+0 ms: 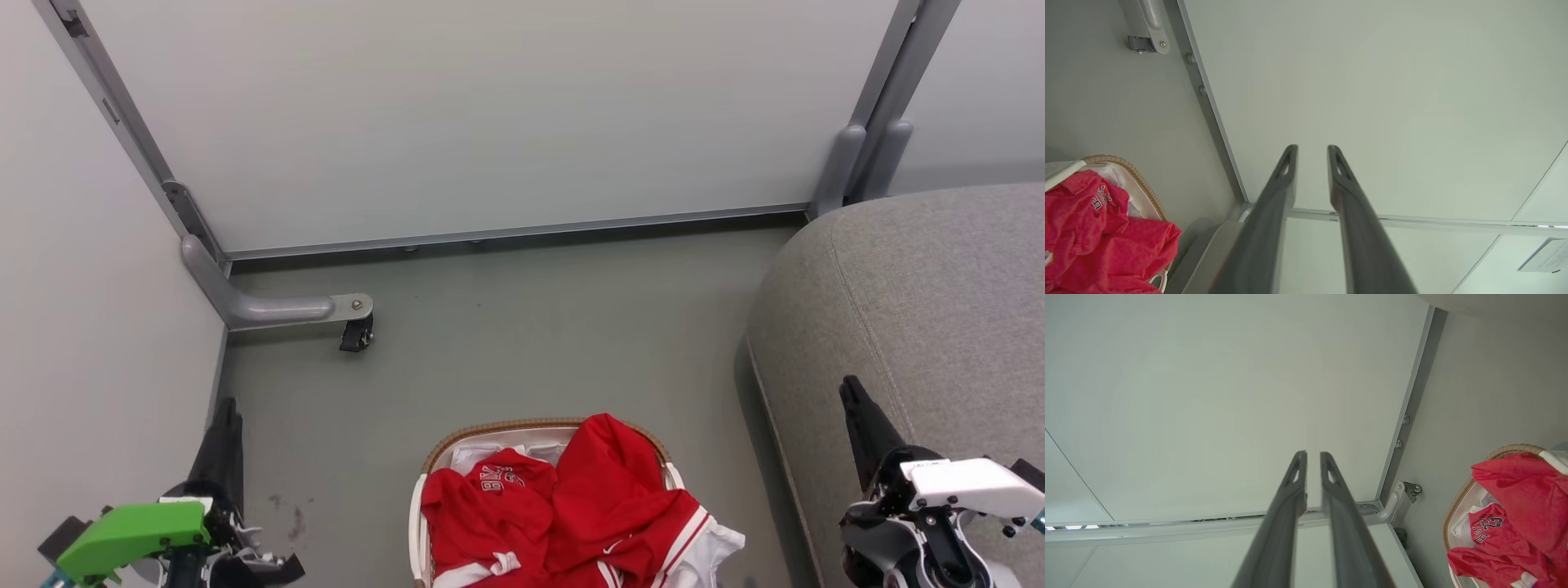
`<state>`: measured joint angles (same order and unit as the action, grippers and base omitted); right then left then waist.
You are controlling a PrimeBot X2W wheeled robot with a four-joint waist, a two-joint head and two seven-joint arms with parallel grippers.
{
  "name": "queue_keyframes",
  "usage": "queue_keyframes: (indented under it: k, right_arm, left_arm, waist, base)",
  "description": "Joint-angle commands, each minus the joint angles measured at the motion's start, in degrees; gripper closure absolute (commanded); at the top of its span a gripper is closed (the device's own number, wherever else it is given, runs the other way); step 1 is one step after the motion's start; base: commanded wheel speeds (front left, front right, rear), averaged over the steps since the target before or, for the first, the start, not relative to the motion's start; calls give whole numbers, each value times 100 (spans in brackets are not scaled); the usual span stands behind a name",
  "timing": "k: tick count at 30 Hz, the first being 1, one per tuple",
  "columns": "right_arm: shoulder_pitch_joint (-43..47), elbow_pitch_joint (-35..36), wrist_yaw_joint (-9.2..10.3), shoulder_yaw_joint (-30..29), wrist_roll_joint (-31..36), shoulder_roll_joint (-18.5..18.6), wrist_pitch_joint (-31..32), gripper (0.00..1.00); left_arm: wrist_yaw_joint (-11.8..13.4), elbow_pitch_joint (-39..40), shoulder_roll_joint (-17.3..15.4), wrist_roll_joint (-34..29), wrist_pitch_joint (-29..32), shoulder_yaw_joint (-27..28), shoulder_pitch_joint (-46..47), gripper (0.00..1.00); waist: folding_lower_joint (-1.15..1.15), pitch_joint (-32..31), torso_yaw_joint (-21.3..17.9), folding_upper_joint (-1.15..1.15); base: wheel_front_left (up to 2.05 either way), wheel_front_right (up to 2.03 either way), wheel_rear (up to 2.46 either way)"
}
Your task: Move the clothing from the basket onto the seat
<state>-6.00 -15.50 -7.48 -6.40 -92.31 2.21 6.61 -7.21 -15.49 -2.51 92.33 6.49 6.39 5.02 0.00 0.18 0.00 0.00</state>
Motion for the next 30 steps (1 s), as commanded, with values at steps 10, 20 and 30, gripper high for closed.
queue_keyframes:
  k: [10,20,30]
  right_arm:
    - [82,-8,0,83,221,2,-268,0]
    - [88,50,0,-3,925,14,-530,0]
    - [86,389,-1,-4,2310,25,-768,0]
  left_arm:
    - [-4,40,0,-138,-266,-321,-62,0]
    - [-7,127,-7,-769,-525,-542,-30,0]
    - [-12,396,-13,-1824,-764,-609,47,0]
  waist:
    - [0,7,1,0]
    - [0,14,17,0]
    - [0,32,28,0]
  base:
    - [0,0,0]
    - [0,0,0]
    - [0,0,0]
